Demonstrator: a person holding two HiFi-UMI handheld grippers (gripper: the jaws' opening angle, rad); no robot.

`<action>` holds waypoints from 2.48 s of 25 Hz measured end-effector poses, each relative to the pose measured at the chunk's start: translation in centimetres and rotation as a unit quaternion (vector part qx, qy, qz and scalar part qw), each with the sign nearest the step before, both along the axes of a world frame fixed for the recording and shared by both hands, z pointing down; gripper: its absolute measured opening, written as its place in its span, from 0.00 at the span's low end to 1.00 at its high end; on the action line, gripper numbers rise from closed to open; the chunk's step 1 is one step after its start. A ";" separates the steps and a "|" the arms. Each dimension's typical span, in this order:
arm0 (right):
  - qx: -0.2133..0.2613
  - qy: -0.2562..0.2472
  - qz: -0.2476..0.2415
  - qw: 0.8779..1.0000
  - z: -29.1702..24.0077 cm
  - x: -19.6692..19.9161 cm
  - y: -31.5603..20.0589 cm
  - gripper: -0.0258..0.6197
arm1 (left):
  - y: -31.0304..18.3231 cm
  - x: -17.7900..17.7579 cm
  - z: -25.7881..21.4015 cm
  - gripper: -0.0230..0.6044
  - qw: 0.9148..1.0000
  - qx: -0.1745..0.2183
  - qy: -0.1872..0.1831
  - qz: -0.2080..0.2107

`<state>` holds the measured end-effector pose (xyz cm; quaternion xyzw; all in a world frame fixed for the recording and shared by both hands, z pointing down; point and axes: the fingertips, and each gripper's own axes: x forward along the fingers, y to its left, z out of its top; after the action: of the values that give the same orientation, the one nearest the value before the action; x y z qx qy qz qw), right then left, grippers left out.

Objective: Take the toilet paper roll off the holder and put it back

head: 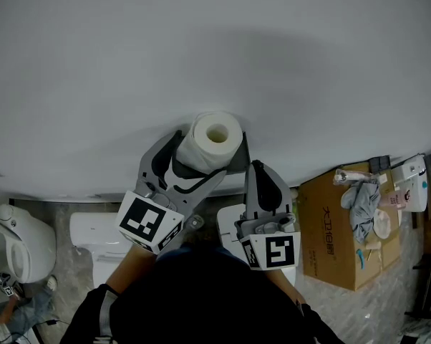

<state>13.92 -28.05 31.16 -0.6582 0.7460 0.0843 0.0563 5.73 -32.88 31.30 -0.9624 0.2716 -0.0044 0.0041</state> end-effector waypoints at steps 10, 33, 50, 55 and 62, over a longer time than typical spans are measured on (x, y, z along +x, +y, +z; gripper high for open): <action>-0.007 -0.003 0.005 1.000 0.0 1.0 -0.7 0.08 | -1.2 2.2 0.0 0.72 0.999 -0.006 -0.034 0.011; -0.012 -0.007 -0.008 1.000 0.3 1.1 -2.8 0.08 | -2.5 4.2 0.3 0.66 0.998 -0.017 -0.059 -0.007; 0.009 -0.003 -0.038 0.999 -1.0 -1.2 -4.8 0.08 | -2.8 -0.5 -2.2 0.66 0.998 -0.024 -0.021 -0.059; 0.001 -0.007 -0.041 0.999 -1.2 -1.6 -5.2 0.08 | -2.8 -2.7 -2.4 0.66 0.996 -0.026 -0.023 -0.081; 0.028 -0.008 -0.069 0.997 -2.9 -3.7 -4.9 0.08 | -2.7 -5.9 -2.4 0.66 0.993 -0.004 -0.027 -0.113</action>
<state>10.25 -32.99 28.27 -0.6039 0.7867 0.0957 0.0857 -0.16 -35.59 28.92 -0.9251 0.3783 -0.0317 0.0067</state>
